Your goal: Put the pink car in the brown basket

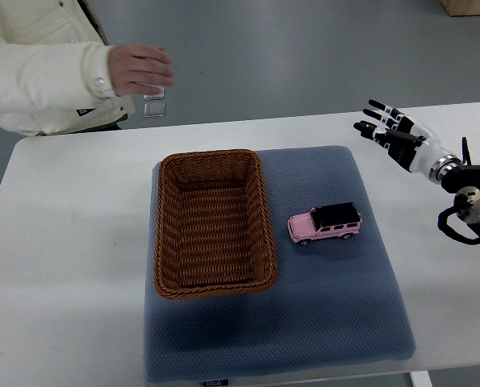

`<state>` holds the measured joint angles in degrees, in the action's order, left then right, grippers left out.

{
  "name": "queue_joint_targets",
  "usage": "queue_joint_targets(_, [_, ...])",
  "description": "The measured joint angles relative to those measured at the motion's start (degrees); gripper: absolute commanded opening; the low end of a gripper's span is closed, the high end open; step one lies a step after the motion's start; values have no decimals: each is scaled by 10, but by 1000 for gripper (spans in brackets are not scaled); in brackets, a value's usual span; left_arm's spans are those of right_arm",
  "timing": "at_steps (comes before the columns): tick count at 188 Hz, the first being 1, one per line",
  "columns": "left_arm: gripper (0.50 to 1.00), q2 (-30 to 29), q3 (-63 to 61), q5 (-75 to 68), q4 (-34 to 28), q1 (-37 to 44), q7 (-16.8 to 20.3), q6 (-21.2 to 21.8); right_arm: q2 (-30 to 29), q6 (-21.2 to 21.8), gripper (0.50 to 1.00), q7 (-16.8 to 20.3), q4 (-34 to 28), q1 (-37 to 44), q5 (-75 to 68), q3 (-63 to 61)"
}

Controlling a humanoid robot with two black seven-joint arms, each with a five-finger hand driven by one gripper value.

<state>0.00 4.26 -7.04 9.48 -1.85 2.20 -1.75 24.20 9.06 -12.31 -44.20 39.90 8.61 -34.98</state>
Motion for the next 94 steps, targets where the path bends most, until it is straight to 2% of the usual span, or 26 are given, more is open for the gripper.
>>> queue_joint_targets(94, [1000, 0, 1, 0, -1, 0, 0, 0, 0, 0, 913, 0, 0, 0, 0, 0])
